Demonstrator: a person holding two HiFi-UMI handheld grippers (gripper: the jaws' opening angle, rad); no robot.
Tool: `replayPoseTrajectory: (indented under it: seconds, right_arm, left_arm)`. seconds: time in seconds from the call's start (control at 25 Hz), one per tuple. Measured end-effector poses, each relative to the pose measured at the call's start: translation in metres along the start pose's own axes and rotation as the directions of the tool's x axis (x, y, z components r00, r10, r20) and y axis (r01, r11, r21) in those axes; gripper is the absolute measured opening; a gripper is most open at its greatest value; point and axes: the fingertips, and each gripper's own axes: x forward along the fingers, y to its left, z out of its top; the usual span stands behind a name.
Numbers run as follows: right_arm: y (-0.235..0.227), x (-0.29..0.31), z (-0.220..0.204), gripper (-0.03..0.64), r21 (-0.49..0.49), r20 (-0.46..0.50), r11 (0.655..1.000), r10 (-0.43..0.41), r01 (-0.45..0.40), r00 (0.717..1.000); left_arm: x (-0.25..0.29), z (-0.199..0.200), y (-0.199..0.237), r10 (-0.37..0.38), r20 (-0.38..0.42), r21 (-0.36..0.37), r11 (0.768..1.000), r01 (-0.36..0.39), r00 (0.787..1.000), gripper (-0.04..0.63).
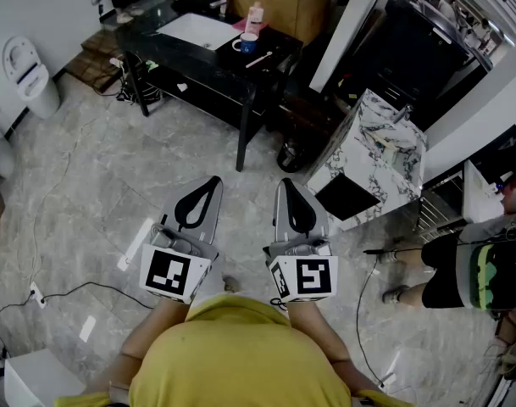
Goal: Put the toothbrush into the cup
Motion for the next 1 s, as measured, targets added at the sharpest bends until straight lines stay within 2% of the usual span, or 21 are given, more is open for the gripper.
replayPoseTrajectory:
  seconds: [0.2,0.32,0.64,1.0]
  right_arm:
    - [-0.016,0.03,-0.008,0.009,0.046,0.017,0.999,-0.023,0.023,1.0]
    - [-0.02,0.06,-0.016,0.009,0.038,0.009,0.999,-0.021,0.021,1.0]
    - [-0.04,0.171,-0.036,0.011,0.016,-0.02,0.999,-0.027,0.027,0.999]
    - [-0.069,0.29,-0.069,0.052,0.03,-0.074,0.994,-0.099,0.101,0.992]
  left_arm:
    - [0.03,-0.003,0.015,-0.021,0.013,-0.002,1.0,0.021,1.0,0.002]
    - [0.052,-0.01,0.033,-0.03,0.017,-0.007,1.0,0.03,0.999,0.002]
    - [0.132,-0.028,0.113,-0.048,0.02,-0.038,0.998,0.048,0.999,0.001]
    - [0.229,-0.05,0.193,-0.149,0.0,-0.023,0.989,0.149,0.989,0.002]
